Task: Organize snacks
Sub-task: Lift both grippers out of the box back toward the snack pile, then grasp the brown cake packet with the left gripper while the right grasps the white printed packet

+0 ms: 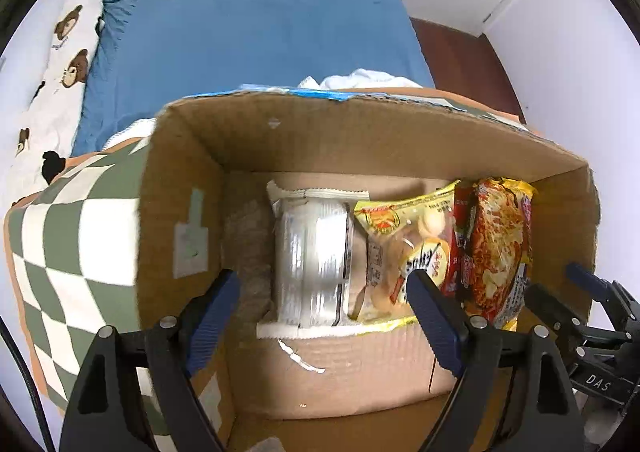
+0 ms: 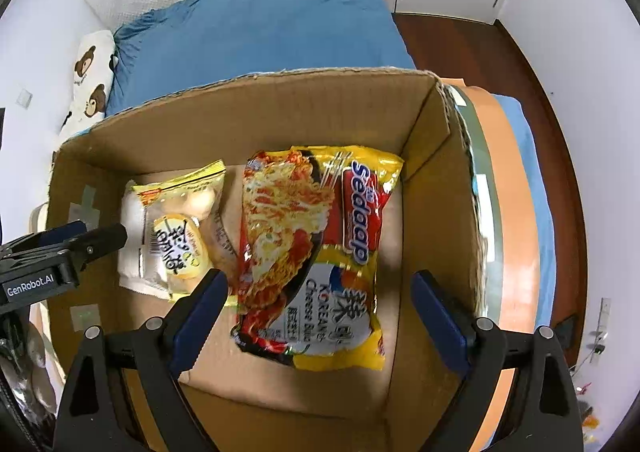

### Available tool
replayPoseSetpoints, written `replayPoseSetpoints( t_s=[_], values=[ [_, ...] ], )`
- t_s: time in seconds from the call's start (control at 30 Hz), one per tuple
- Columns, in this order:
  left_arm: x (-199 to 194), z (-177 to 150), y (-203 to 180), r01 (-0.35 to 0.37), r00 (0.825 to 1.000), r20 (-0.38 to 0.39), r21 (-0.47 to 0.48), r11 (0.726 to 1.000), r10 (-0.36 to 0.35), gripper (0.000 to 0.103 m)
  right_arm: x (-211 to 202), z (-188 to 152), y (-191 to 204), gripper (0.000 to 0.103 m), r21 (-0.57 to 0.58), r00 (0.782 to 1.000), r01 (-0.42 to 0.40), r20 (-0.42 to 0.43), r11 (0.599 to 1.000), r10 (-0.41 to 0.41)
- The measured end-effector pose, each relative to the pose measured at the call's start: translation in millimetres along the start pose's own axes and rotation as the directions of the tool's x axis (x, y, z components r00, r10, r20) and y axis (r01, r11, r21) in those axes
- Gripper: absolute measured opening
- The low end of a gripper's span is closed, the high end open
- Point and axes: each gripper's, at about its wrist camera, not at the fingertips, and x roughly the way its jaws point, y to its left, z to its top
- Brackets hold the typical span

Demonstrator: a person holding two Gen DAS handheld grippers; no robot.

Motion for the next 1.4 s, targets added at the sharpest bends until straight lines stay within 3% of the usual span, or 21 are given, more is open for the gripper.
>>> replayPoseSetpoints(
  t_s=[0.2, 0.43, 0.63, 0.8, 1.07, 1.27, 1.4],
  values=[
    [-32.9, -33.6, -3.1, -0.009, 0.995, 0.100, 0.014, 1.000, 0.008, 0.085, -24.4, -25.1, 12.7, 0.095, -0.010, 0.999, -0.009, 0.047, 1.000, 0.009],
    [-70.6, -72.6, -3.8, -0.039, 0.972, 0.232, 0.027, 0.999, 0.031, 0.085, -55.8, -65.7, 30.4, 0.095, -0.027, 0.991, 0.004, 0.137, 1.000, -0.001],
    [-102.2, -108.4, -9.5, -0.050, 0.947, 0.318, 0.022, 0.999, 0.040, 0.085, -87.4, -99.7, 37.7, 0.095, -0.031, 0.977, 0.016, 0.212, 0.999, -0.009],
    [-126.3, -139.1, -20.7, -0.085, 0.916, 0.395, 0.040, 0.996, 0.062, 0.085, -118.2, -126.9, 39.7, 0.095, -0.029, 0.963, 0.018, 0.270, 0.999, -0.010],
    [-154.8, -175.2, -30.2, -0.103, 0.881, 0.467, 0.048, 0.994, 0.068, 0.085, -155.3, -166.8, 45.0, 0.095, -0.057, 0.942, 0.041, 0.335, 0.998, -0.020],
    [-165.0, -196.1, -32.6, -0.103, 0.873, 0.481, 0.034, 0.994, 0.074, 0.085, -171.9, -190.8, 39.5, 0.095, -0.050, 0.932, 0.030, 0.362, 0.998, -0.010],
    [-160.4, -222.1, -28.9, -0.083, 0.892, 0.447, 0.013, 0.996, 0.068, 0.085, -165.7, -214.7, 30.5, 0.095, -0.037, 0.944, -0.005, 0.331, 0.999, 0.017]
  ],
)
